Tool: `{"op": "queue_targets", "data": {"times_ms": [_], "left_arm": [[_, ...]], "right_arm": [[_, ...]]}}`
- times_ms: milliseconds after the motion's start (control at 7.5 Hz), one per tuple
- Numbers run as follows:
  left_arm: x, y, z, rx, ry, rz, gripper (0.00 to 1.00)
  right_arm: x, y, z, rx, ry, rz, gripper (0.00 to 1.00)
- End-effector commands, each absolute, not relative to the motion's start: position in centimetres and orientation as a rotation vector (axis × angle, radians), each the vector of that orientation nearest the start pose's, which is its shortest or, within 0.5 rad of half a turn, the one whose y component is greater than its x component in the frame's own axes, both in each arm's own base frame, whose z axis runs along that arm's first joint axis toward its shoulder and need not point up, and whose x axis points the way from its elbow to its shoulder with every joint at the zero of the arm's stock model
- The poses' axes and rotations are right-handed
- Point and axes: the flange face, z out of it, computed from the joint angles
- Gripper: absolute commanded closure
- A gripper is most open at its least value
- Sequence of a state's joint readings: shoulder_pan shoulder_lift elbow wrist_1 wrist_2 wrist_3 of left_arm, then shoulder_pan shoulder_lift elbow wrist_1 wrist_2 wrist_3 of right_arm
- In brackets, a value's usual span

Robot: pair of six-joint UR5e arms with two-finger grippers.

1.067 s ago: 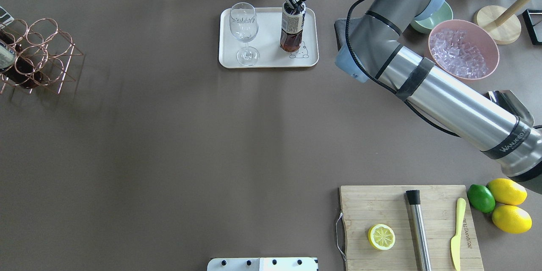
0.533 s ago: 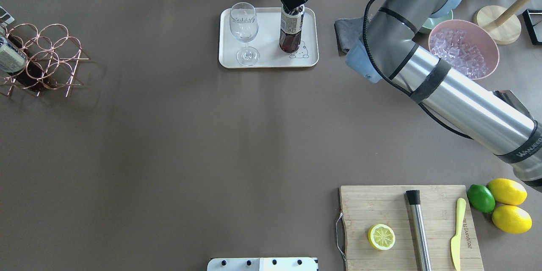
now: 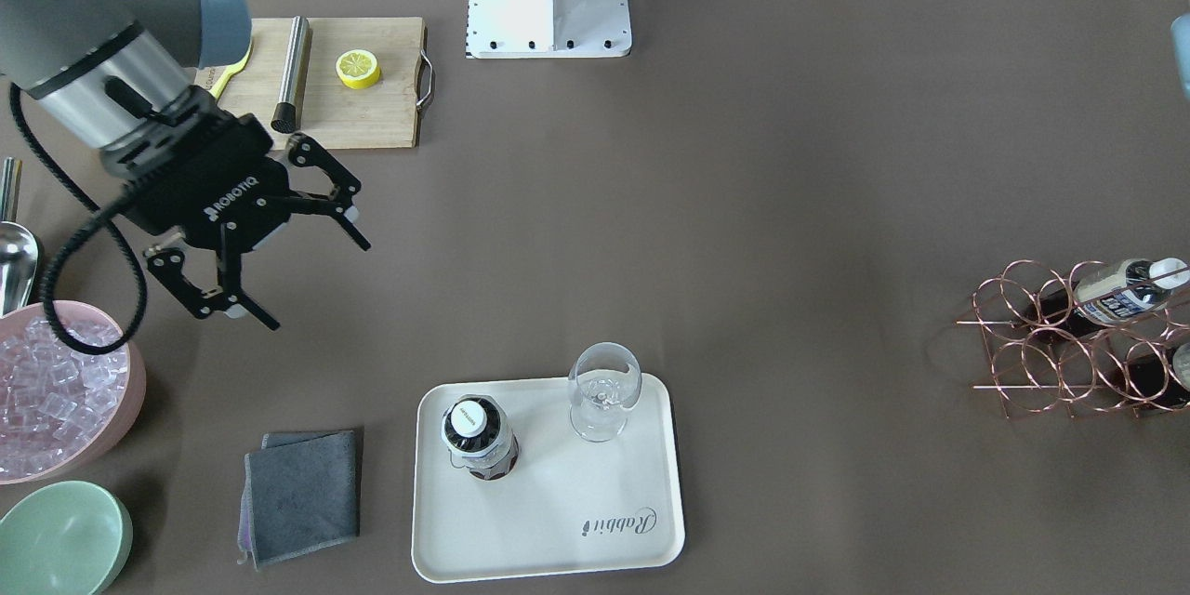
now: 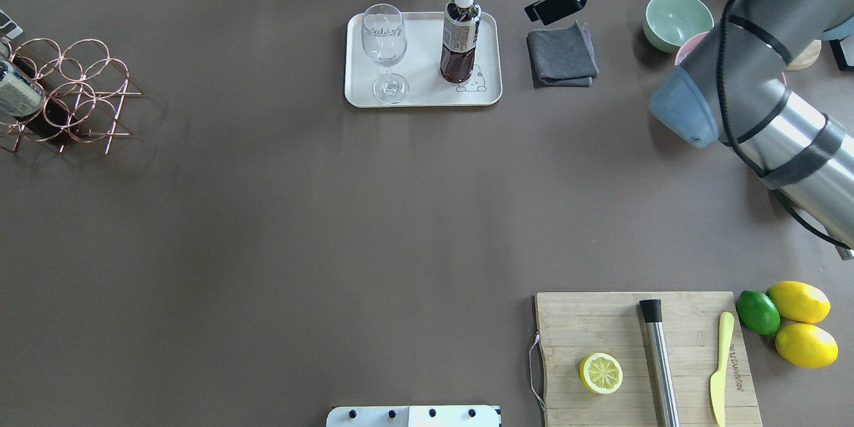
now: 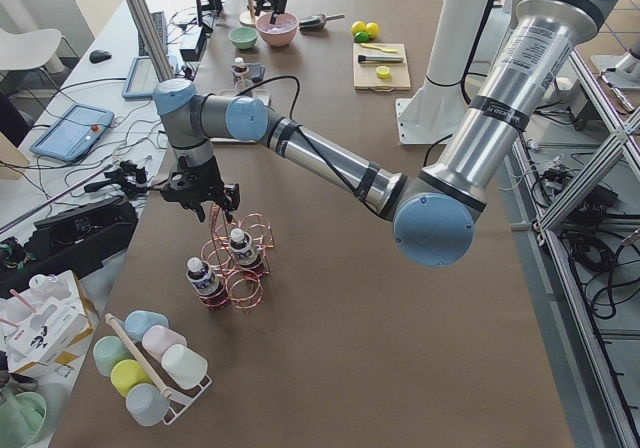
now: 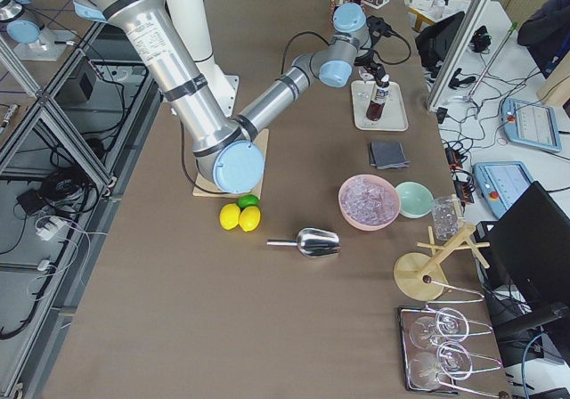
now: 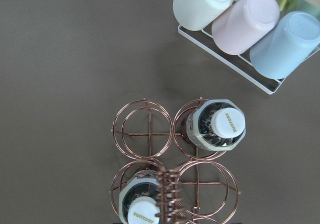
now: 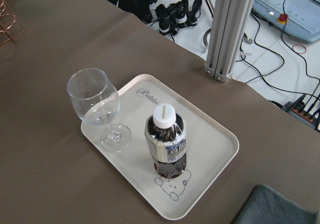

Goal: Take tea from basket to plate

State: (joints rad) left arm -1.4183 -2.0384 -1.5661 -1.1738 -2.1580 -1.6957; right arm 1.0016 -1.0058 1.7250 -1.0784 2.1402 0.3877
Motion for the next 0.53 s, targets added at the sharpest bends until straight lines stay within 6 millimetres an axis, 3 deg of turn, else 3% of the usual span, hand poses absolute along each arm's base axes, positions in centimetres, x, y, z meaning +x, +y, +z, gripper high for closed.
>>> {"op": "queue_targets", "data": {"times_ms": [0, 133, 400], "left_arm": [[0.9, -62.9, 42.1, -0.461, 0.465, -1.473, 0.02], [0.5, -60.5, 41.2, -0.437, 0.494, -1.461, 0.02], [-1.1, -57.5, 38.2, -0.389, 0.552, -1.454, 0.02]], "right_arm": [[-16.5, -54.2, 24.7, 0.609, -1.038, -0.427, 0.0], [-13.6, -52.0, 29.1, 0.542, -1.015, -0.367, 0.0], [-10.5, -51.8, 39.0, 0.294, -0.906, -0.226, 0.0]]}}
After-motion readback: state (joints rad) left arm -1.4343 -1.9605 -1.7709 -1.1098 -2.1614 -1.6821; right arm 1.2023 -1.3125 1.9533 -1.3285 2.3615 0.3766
